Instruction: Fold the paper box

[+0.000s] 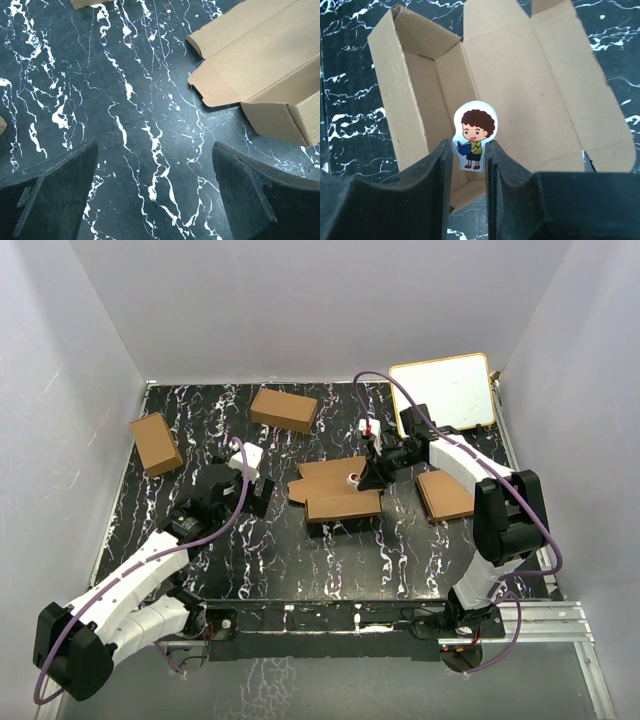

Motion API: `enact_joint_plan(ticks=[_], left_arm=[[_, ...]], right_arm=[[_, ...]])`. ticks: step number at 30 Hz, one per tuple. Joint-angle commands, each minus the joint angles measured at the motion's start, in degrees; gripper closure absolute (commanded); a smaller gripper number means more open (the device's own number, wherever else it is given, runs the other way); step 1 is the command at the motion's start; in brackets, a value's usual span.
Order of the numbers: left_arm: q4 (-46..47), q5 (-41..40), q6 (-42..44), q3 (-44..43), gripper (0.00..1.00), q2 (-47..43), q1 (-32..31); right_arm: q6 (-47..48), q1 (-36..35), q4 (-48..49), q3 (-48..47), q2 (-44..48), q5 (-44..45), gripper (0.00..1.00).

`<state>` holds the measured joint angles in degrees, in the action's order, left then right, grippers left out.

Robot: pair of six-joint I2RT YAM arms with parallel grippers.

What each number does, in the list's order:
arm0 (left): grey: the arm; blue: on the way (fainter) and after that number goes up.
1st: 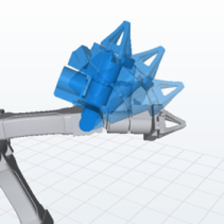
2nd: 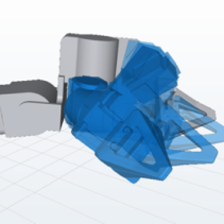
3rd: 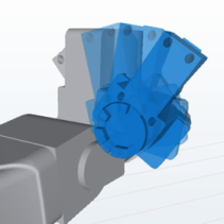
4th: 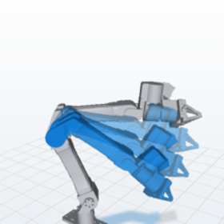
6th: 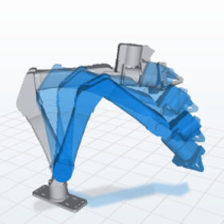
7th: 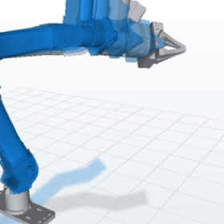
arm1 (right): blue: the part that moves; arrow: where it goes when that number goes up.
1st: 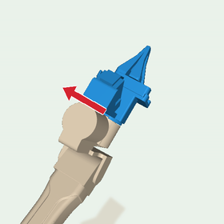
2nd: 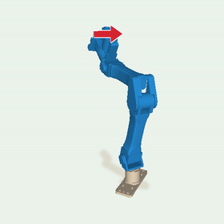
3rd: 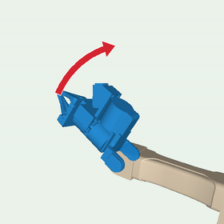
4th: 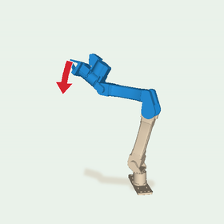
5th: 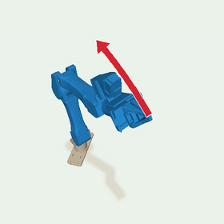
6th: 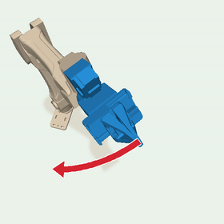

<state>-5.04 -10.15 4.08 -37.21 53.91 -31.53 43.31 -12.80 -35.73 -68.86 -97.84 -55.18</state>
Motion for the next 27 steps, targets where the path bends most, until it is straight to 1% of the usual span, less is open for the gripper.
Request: enact_joint_plan(ticks=[1, 13, 20, 27], left_arm=[[-0.4, -0.8, 0.4, -0.8, 0.05, -0.3, 0.4], [-0.3, -0.6, 0.5, -0.7, 0.05, 0.0, 0.4], [-0.3, -0.5, 0.4, -0.8, 0.05, 0.2, 0.6], [-0.4, -0.5, 0.4, -0.8, 0.05, 0.2, 0.6]], right_arm=[[5.3, -1.0, -2.6, -1.5, -0.5, -1.0, 0.92], [16.2, -4.0, -11.8, -1.4, -0.3, -2.6, 0.92], [18.8, -6.6, -12.7, 0.6, 0.1, 0.9, 0.92], [21.8, -9.0, -13.7, 3.0, 0.8, 3.3, 0.87]])
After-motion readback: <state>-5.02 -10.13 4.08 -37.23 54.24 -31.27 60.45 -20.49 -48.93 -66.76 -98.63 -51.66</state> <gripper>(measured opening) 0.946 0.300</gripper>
